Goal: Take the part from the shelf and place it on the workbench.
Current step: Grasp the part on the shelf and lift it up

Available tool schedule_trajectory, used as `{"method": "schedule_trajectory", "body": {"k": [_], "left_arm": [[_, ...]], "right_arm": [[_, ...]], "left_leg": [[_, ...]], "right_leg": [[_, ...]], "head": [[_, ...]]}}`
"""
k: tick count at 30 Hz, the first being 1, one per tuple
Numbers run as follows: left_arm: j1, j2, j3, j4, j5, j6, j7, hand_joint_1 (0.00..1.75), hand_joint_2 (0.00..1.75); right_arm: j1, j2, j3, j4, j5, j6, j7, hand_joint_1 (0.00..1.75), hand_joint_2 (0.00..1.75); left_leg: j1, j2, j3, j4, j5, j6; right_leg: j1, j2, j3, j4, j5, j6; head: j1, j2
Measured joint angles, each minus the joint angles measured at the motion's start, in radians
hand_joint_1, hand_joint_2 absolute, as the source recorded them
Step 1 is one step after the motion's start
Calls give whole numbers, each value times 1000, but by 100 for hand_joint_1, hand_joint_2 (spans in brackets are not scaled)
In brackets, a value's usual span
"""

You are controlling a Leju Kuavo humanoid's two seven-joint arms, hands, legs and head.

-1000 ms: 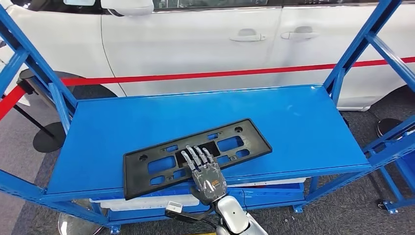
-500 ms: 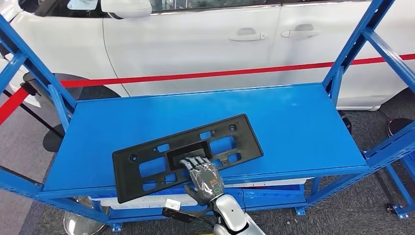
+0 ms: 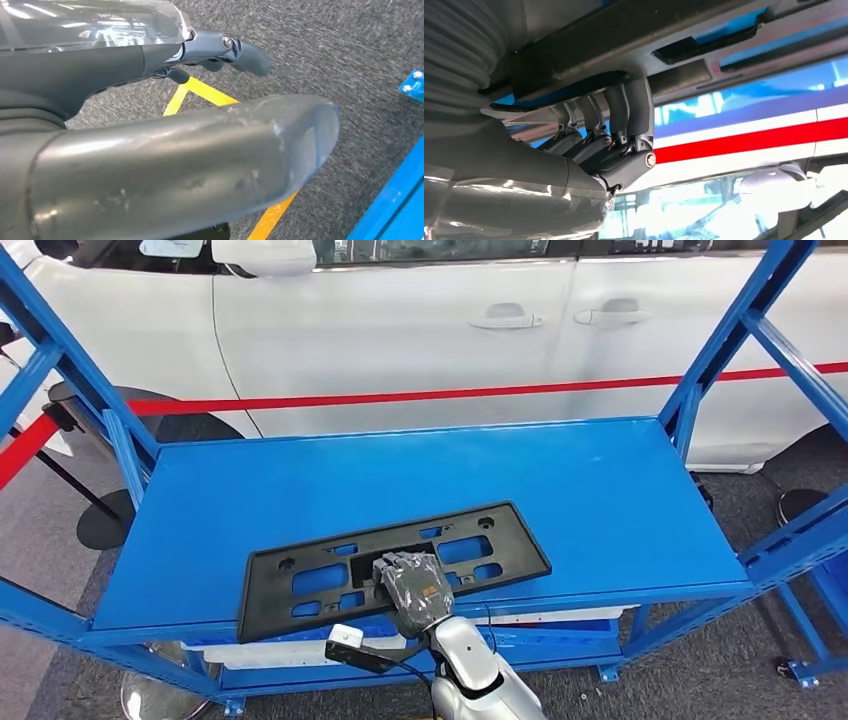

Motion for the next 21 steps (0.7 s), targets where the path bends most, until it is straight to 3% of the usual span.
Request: {"method": "schedule_trajectory", "body": {"k": [1,3,4,5,6,7,9,10,14,16,18,19,20,21], "left_arm": [[6,-1,-14,-8,10,5,4,0,0],[15,-1,-38,-23,24,12,9,0,0],[18,-2,-47,-29,28,13,11,0,0],[21,-2,-55,-35,32,14,12,0,0],[25,-3,-62,-40,36,16,13,0,0],[27,-4,-69,-45,41,18,13,0,0],[30,-4,-80,-50,48,21,12,0,0],[31,-4,-83,-53,50,22,11,0,0],[34,-4,-91,-61,55,23,9,0,0],[35,-3,-94,-65,59,23,7,0,0],[36,-3,-95,-67,61,24,6,0,0],[37,-3,-95,-67,63,24,6,0,0],[37,-3,-95,-67,65,24,5,0,0],[37,-3,-95,-67,67,24,4,0,0]], "right_arm": [[0,-1,0,0,0,0,1,34,175],[0,-5,0,2,0,0,3,7,175],[0,-7,0,3,-1,0,4,0,175],[-1,-8,0,5,-1,0,4,0,175],[-2,-9,0,6,-1,0,4,0,175],[-4,-10,0,7,-1,1,4,0,175],[-10,-10,1,7,0,1,6,0,175],[-12,-10,2,8,0,0,6,7,175],[-21,-9,3,9,4,3,16,173,175],[-26,-9,4,12,5,13,20,175,175],[-28,-9,4,17,0,29,22,175,175],[-28,-9,4,20,-6,37,22,175,175],[-28,-9,4,22,-12,45,21,175,175],[-29,-9,4,25,-17,49,21,175,175]], "left_leg": [[0,1,-1,-2,3,2],[0,2,-2,-1,2,5],[0,2,-2,-1,1,5],[0,1,0,-1,-2,4],[0,-1,4,0,-5,2],[0,-2,8,1,-9,-2],[-3,-3,12,8,-18,-12],[-5,-3,12,10,-21,-18],[-1,-3,12,23,-39,-41],[2,-2,-29,112,-86,-50],[3,-2,-102,249,-139,-55],[3,-2,-129,294,-145,-56],[3,-2,-140,301,-131,-55],[3,-2,-132,271,-100,-53]], "right_leg": [[-2,1,-27,55,-32,3],[-5,2,-89,172,-81,9],[-6,1,-106,199,-81,12],[-9,1,-105,189,-62,13],[-11,1,-87,145,-27,13],[-12,1,-59,79,12,12],[-10,1,-12,-27,57,4],[-8,2,-2,-51,63,-2],[-7,2,6,-63,59,-27],[-10,0,12,-68,59,-38],[-8,0,14,-68,55,-44],[-7,0,16,-67,53,-45],[-6,1,18,-67,51,-46],[-5,2,23,-66,48,-45]], "head": [[2,0],[4,0],[4,0],[4,0],[4,0],[4,0],[3,0],[2,0],[1,0],[-3,0],[-5,0],[-5,0],[-5,0],[-5,0]]}}
